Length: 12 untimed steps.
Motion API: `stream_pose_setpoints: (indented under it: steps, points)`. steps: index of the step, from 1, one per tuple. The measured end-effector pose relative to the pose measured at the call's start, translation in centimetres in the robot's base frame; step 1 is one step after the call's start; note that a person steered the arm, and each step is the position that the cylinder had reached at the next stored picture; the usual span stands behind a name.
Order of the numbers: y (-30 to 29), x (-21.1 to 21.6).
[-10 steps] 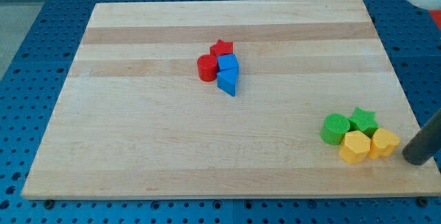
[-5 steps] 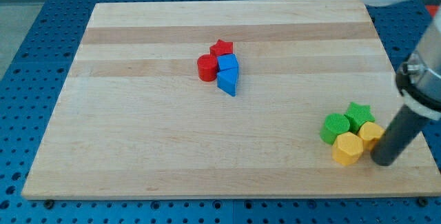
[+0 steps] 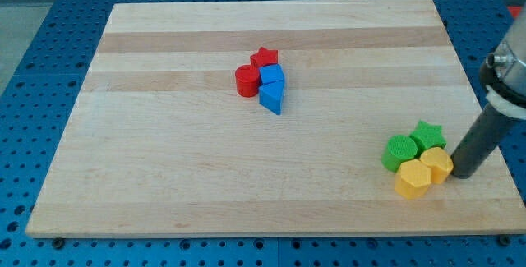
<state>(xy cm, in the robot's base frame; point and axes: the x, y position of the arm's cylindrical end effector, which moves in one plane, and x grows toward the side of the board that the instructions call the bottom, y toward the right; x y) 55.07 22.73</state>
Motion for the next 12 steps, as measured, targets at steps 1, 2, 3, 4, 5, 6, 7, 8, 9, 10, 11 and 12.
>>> stream_pose_setpoints:
  steps: [1,2,3,4,5,6,7,8,9,10,11,12]
  points:
    - [-2.0,0.0]
    - [-2.8,-0.3]
    - [-2.6,-2.1]
    - [-2.6,-5.1]
    - [-2.6,-7.9]
    - [-2.6,-11.0]
    - [-2.9,-12.0]
    - [-5.0,-12.0]
    - [-7.4,-12.0]
    - [-9.4,-12.2]
    - [-10.1,-14.0]
    - [-9.2,-15.6]
